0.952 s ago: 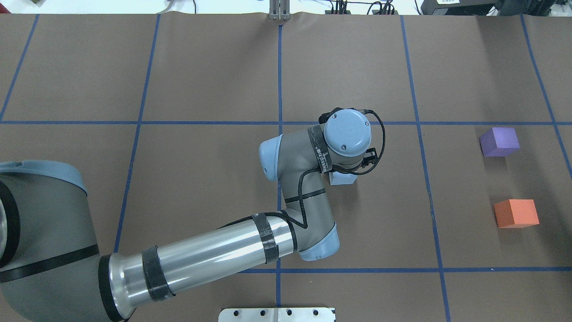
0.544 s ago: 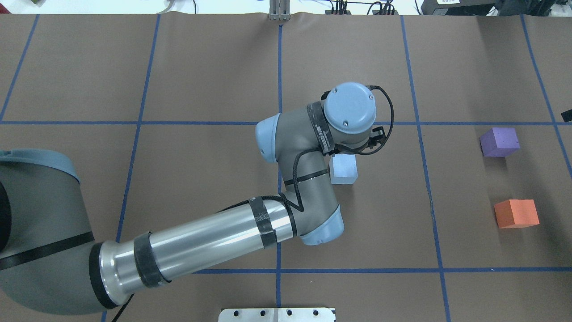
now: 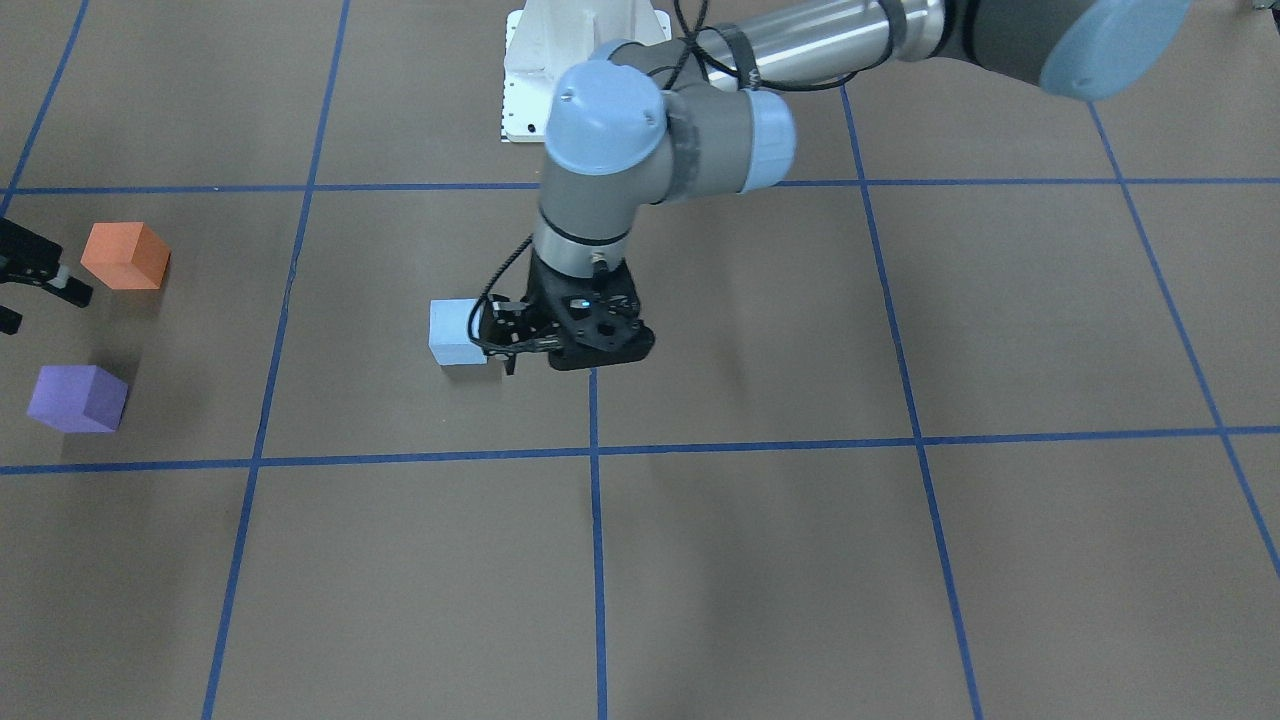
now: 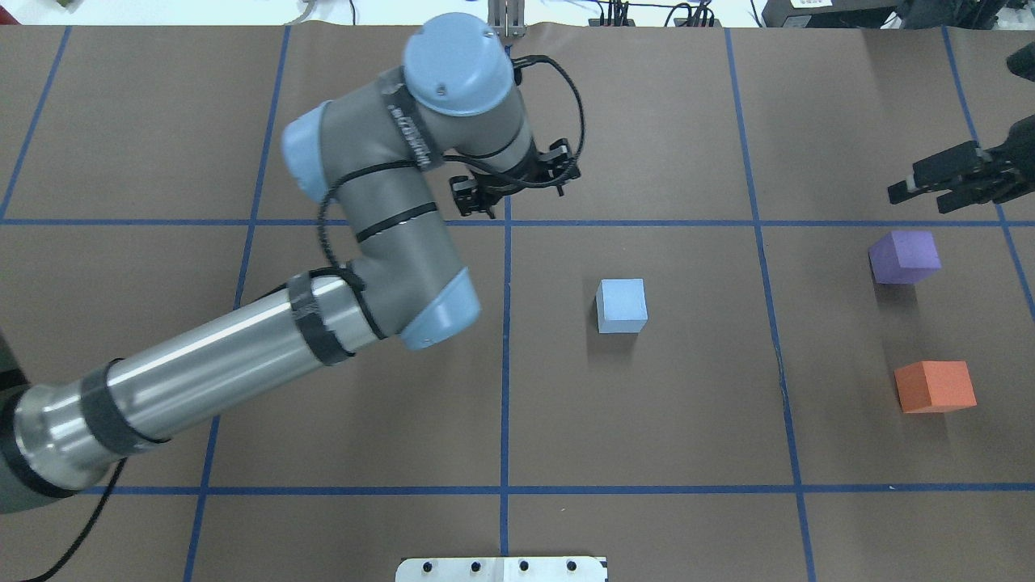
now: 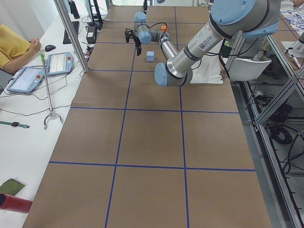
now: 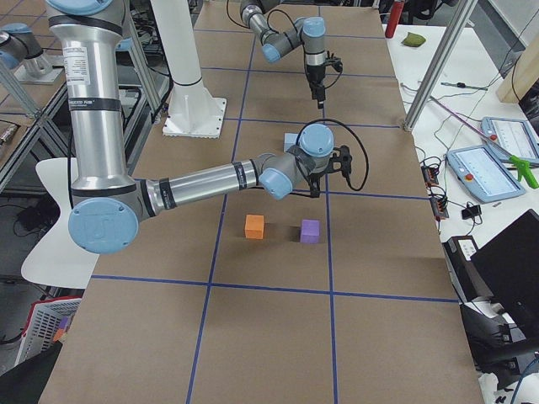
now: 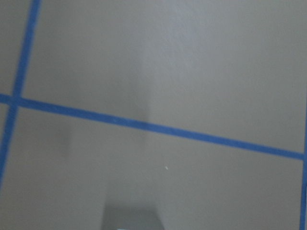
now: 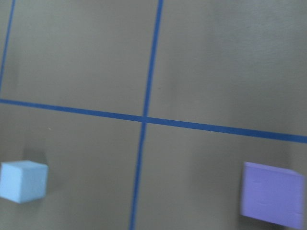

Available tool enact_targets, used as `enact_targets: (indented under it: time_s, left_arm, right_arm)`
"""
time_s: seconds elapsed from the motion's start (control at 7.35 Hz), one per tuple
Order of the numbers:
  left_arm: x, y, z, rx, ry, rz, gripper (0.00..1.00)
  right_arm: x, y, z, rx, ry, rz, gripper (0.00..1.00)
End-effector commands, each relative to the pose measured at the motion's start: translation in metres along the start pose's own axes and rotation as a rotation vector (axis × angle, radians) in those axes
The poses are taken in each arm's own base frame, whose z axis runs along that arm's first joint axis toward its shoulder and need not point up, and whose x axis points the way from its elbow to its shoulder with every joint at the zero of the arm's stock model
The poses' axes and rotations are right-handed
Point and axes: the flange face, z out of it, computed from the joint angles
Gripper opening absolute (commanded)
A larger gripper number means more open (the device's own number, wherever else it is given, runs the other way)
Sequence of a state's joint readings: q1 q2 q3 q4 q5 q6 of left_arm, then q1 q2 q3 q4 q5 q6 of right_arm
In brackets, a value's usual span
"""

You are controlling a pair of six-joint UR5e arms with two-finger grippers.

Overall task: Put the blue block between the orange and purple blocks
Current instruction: 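Release the cube at center with the left gripper while the right arm approaches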

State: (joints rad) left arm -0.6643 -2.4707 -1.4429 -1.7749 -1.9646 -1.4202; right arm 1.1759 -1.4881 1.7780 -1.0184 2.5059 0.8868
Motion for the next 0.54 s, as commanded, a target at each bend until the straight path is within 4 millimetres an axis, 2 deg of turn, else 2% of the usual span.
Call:
enact_targets:
  time_s: [0.0,0.14,0.27,0.41]
  left_arm:
    - [-0.152,0.005,-0.05,-0.001,-0.004,0.108,1.0]
    - [-0.195,0.005,-0.06,0.006,-0.024,0.12,1.0]
    - [-0.206,0.005,-0.058,0.005,-0.035,0.125,1.0]
    - [-0.209,0.004,-0.054,0.002,-0.042,0.122,1.0]
  right_arm:
    - [-0.116,0.023,0.096,0.062,0.008,0.186,1.0]
    - [-0.167,0.053,0.156,0.076,0.025,0.159,1.0]
    - [-0.205,0.062,0.204,0.113,0.074,0.129,0.99]
    - [-0.241,0.057,0.231,0.11,0.117,0.127,0.99]
